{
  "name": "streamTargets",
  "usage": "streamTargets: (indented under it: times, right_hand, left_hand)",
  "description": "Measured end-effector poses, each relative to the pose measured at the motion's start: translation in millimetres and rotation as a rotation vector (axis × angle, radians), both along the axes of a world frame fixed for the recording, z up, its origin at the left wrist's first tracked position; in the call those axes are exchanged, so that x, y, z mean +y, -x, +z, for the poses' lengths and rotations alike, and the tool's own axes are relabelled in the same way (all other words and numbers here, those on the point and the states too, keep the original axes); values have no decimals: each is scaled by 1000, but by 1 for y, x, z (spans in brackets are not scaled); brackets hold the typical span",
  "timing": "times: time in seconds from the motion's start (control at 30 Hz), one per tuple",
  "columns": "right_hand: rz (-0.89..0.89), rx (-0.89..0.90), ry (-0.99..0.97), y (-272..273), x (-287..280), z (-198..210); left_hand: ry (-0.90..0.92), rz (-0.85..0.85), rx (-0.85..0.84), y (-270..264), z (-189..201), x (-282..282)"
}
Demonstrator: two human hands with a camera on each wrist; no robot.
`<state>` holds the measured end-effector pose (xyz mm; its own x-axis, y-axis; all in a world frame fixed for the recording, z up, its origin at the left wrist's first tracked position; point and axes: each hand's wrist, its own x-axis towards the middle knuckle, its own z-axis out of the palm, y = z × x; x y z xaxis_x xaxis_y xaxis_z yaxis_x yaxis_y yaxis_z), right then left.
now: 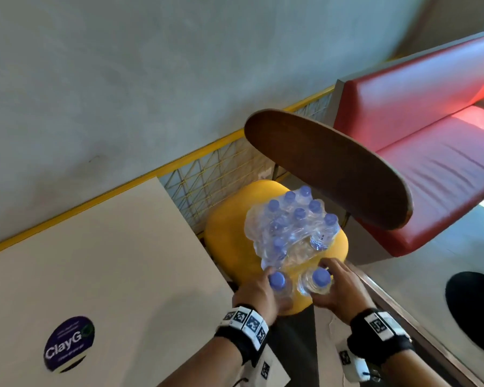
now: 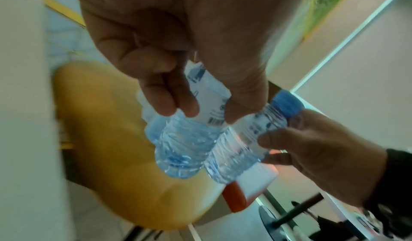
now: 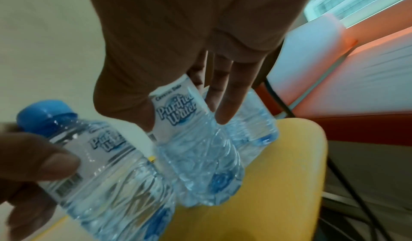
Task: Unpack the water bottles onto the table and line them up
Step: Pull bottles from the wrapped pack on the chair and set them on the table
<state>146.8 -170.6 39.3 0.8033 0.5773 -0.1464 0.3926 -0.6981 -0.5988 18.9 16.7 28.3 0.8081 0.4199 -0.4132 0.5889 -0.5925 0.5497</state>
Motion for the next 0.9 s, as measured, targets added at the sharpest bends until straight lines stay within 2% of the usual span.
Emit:
streamTargets:
  times: [0.13, 0.27, 0.4, 0.5, 0.67, 0.9]
  right_hand:
    - [226, 57, -35, 71, 52, 5]
    - [462, 140, -46, 155, 139, 5]
    - [655, 213, -66, 244, 231, 2]
    - [753, 243, -73, 310, 295, -1]
    - [859, 253, -34, 409, 382, -18]
    - [887, 203, 68, 487, 451, -43]
  left_hand:
    - [-78, 154, 21, 113, -2, 70]
    - [-15, 405, -10, 252, -9, 146]
    - [-58, 612, 18, 382, -15, 206]
    - [-94, 730, 66, 459, -14, 242]
    - [-75, 862, 58, 535, -12, 281]
    - [-54, 831, 73, 564, -9, 317]
